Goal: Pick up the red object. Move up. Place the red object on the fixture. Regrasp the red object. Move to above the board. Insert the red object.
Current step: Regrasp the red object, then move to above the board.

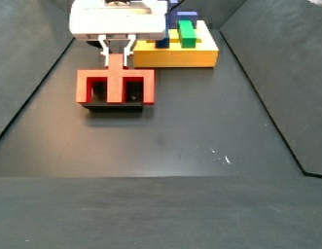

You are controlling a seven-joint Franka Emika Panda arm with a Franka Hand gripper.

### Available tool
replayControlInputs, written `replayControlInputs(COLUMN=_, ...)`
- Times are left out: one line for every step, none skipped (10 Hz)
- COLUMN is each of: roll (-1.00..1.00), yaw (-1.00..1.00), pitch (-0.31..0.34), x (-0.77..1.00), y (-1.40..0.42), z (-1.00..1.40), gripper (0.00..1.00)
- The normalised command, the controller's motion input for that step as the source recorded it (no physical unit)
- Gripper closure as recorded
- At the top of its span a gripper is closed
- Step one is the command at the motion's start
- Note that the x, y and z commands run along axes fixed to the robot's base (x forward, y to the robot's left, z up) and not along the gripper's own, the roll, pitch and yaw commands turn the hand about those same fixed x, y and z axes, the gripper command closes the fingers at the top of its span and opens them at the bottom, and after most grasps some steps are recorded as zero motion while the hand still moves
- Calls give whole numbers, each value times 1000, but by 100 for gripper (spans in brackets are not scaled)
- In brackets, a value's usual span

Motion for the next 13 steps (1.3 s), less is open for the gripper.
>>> replayControlInputs(roll=0, yaw=0, pitch=0, x=0, y=0, z=0, gripper=100)
replayControlInputs(roll=0, yaw=0, pitch=0, x=0, y=0, z=0, gripper=100)
replayControlInputs(roll=0, yaw=0, pitch=0, x=0, y=0, z=0, gripper=100)
replayControlInputs(roll=0, yaw=0, pitch=0, x=0, y=0, z=1400, gripper=100)
replayControlInputs(roll=-59, yaw=-53, pitch=11, x=-7, y=-21, z=1400, gripper=100)
replayControlInputs(roll=-118, yaw=-67, pitch=24, x=-36, y=-37, z=1400, gripper=100)
replayControlInputs(roll=-77, yaw=-40, pitch=25, x=-33, y=-16, z=1400, gripper=100)
replayControlInputs(roll=-39, yaw=-26, pitch=75, x=-11, y=-34, z=1400, gripper=100)
replayControlInputs(roll=-10, yaw=-18, pitch=86, x=-18, y=-47, z=1400, gripper=100)
replayControlInputs(roll=-6, yaw=11, pitch=87, x=4, y=-34, z=989, gripper=100)
replayControlInputs(roll=-7, yaw=21, pitch=101, x=19, y=-25, z=648, gripper=100)
replayControlInputs(roll=4, yaw=36, pitch=105, x=29, y=-28, z=386, gripper=100)
replayControlInputs(roll=1, yaw=51, pitch=114, x=39, y=-26, z=234, gripper=100)
